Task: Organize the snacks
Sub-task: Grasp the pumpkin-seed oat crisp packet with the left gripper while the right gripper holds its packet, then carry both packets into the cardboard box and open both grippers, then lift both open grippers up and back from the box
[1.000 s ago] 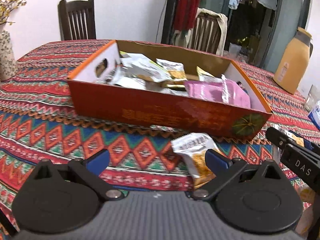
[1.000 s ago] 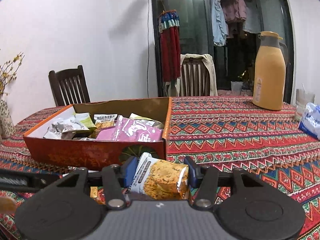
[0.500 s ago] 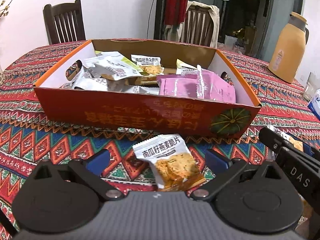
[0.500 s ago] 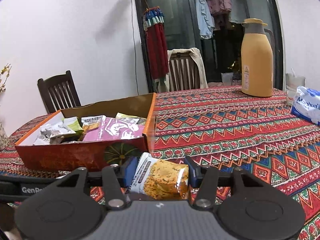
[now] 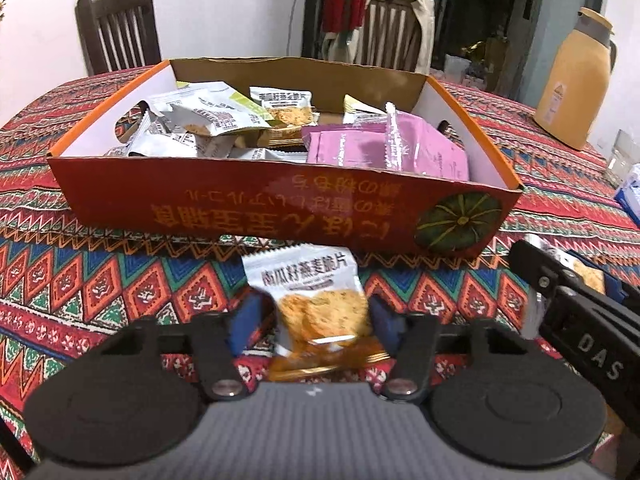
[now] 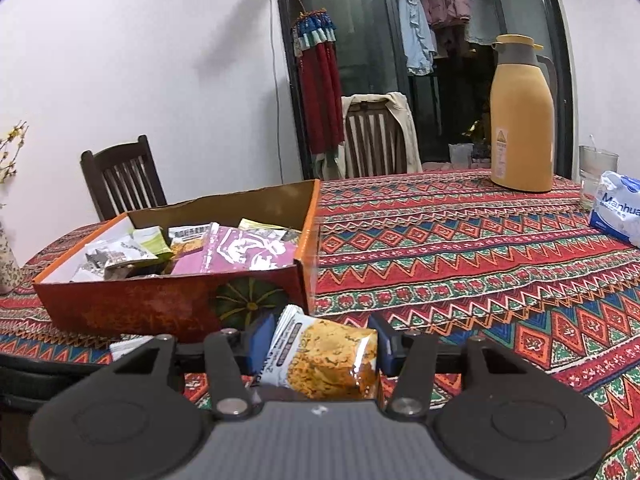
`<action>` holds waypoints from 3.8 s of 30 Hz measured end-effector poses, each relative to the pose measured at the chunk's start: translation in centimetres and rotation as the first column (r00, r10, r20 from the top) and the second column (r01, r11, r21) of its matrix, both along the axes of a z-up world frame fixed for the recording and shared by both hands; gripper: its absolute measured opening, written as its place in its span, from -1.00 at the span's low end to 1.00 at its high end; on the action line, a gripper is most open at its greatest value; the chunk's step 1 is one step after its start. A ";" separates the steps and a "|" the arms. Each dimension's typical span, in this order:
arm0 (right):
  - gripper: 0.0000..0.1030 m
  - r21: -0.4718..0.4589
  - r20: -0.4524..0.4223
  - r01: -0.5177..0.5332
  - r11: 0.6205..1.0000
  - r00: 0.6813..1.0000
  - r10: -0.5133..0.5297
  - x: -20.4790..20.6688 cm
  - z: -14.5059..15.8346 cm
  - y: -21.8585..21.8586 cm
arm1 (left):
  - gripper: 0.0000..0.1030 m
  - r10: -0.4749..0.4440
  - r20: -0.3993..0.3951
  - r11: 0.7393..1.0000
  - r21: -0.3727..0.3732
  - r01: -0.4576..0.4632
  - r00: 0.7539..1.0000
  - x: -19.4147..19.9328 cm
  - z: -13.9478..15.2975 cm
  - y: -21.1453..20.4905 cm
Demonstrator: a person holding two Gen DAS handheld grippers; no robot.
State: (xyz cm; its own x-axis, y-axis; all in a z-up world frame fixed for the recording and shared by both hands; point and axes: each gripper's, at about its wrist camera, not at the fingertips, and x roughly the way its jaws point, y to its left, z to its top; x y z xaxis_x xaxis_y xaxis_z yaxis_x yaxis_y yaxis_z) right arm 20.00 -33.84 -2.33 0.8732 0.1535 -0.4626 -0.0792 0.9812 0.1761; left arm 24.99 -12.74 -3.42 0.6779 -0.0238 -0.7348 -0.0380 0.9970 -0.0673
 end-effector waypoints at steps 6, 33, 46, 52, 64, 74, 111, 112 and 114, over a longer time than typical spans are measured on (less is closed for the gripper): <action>-0.01 0.006 0.017 -0.036 0.999 0.999 0.036 -0.2 0.0 0.4 | -0.15 -0.018 0.005 1.000 -0.006 0.018 1.000 -0.7 0.3 0.6; -0.01 -0.042 0.100 -0.129 0.991 0.986 0.133 -1.5 1.3 2.5 | -0.15 -0.027 0.165 0.999 -0.025 0.032 0.986 -4.6 5.6 5.0; -0.01 -0.074 0.184 -0.141 0.987 0.971 0.153 -0.1 6.3 6.1 | -0.15 -0.026 0.275 0.999 -0.018 0.033 0.961 -2.7 9.3 7.6; 0.00 -0.076 0.200 -0.121 0.990 0.971 0.134 2.7 8.1 8.0 | -0.15 -0.005 0.312 1.000 -0.016 0.011 0.950 0.3 10.4 9.2; 0.00 -0.100 0.174 -0.057 0.993 0.982 0.073 9.1 6.9 11.3 | -0.15 0.078 0.319 0.996 -0.059 -0.062 0.945 6.1 8.3 13.3; 0.34 -0.117 0.142 -0.070 0.991 0.986 0.086 10.3 4.4 11.7 | 0.41 0.088 0.340 0.994 -0.094 -0.059 0.936 5.9 7.2 14.8; 1.00 -0.060 0.173 -0.054 0.997 0.983 0.064 -1.9 7.9 9.2 | 1.00 0.036 0.492 0.998 -0.063 -0.005 0.870 -8.1 11.3 15.5; 1.00 -0.058 0.169 -0.055 0.997 0.983 0.064 -2.7 7.7 9.0 | 1.00 0.034 0.486 0.998 -0.059 -0.005 0.873 -8.8 11.1 15.6; 1.00 -0.053 0.158 -0.059 0.997 0.985 0.067 -4.1 7.3 8.6 | 1.00 0.030 0.468 0.998 -0.056 -0.004 0.883 -10.1 10.4 15.8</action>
